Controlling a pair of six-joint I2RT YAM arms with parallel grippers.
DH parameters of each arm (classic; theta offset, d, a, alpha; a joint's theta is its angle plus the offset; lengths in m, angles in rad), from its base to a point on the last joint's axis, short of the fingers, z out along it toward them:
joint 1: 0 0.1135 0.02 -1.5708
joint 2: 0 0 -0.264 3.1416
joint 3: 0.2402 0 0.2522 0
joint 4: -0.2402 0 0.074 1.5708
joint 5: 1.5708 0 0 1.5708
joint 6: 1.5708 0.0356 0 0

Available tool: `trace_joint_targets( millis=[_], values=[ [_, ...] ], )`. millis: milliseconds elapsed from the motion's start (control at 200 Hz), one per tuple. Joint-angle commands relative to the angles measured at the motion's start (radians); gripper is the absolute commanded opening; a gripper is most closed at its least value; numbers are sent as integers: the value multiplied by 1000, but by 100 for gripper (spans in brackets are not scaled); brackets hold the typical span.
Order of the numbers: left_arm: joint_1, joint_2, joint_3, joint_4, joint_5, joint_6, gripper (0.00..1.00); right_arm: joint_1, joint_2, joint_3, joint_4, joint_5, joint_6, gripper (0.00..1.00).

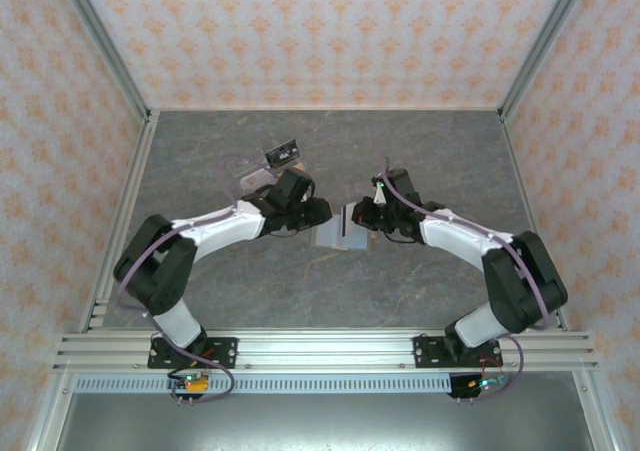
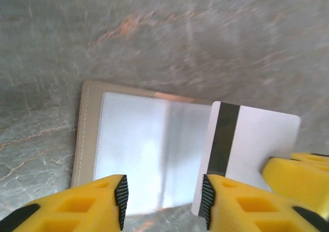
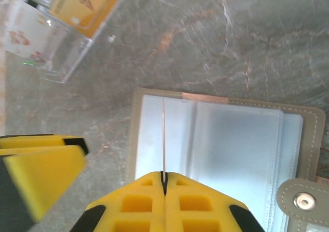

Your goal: Take the credit cards out of the card holder

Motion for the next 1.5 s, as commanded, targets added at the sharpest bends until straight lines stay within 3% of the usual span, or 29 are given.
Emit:
trace_joint_targets(
  millis=[0,95,205,465,771,876,1091,1496],
  values=[
    [31,-96,-37,-24,-37,2,56,-3,-80,-18,7,50,-16,0],
    [48,-168,-66,-17,-40,-12,70,-3,-129,-25,66,50,23,0],
    [63,-219,-87,13,16,-27,78,-4,-161,-47,191,13,97,0],
    [97,-234,-146,305,266,-162,80,-3,-169,-36,368,-67,270,0],
    [97,-169,-137,559,380,-306,77,-24,-160,-34,517,-170,430,0],
    [97,-160,-127,585,384,-321,69,-39,-157,-43,570,-203,485,0],
    [98,-153,-130,665,394,-370,40,-51,-162,-47,592,-220,511,0],
    [98,-136,-120,678,378,-373,8,-79,-161,-70,585,-218,516,0]
  ],
)
